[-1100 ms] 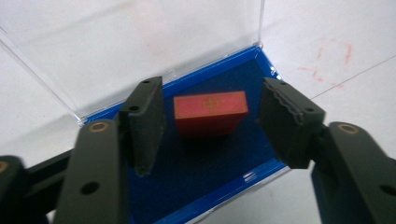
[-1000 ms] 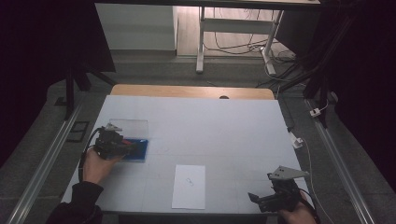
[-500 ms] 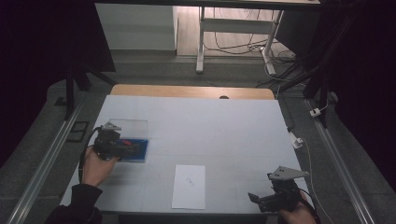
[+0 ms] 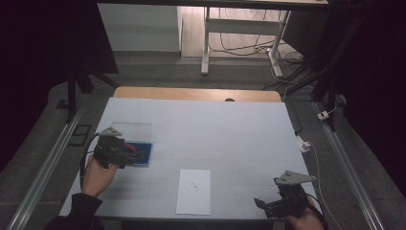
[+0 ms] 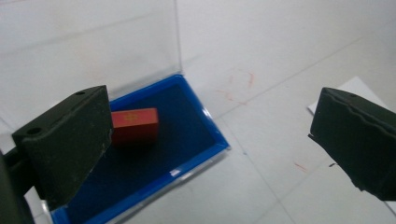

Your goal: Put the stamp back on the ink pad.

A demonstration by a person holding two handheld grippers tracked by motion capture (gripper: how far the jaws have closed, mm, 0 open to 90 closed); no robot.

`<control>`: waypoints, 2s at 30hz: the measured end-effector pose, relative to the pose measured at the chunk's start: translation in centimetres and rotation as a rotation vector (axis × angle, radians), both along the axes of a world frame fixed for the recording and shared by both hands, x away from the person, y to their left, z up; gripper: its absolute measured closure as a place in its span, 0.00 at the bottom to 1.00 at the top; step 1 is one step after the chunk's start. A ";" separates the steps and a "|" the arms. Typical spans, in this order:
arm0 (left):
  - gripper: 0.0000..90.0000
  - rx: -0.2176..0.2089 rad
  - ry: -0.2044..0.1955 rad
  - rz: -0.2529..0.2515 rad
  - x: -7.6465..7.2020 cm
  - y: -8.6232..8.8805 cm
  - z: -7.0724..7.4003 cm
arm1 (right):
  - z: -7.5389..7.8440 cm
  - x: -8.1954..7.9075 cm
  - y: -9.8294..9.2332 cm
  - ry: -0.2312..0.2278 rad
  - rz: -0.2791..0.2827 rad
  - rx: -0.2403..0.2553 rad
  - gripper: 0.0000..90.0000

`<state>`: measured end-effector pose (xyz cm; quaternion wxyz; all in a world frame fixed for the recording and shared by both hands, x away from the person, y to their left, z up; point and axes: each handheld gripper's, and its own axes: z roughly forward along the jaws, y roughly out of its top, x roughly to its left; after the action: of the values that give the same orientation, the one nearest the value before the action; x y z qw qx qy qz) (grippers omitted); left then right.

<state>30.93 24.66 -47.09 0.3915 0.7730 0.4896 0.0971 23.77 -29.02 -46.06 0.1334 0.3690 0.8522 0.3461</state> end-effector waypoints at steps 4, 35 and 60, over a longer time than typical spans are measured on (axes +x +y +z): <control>0.00 0.007 -0.014 -0.019 -0.7 -0.5 0.5 | 0.0 0.0 0.0 0.001 0.001 0.000 0.00; 0.00 -0.046 -0.061 -0.075 -8.5 -0.5 1.7 | 0.0 0.1 0.0 0.004 0.000 0.003 0.00; 0.00 0.044 0.027 0.010 -12.1 2.1 -0.9 | -0.1 0.1 0.1 0.008 -0.005 -0.003 0.00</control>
<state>18.79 26.79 -48.04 0.3672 0.7803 0.4964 0.0995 23.88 -28.94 -46.14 0.1312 0.3723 0.8523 0.3431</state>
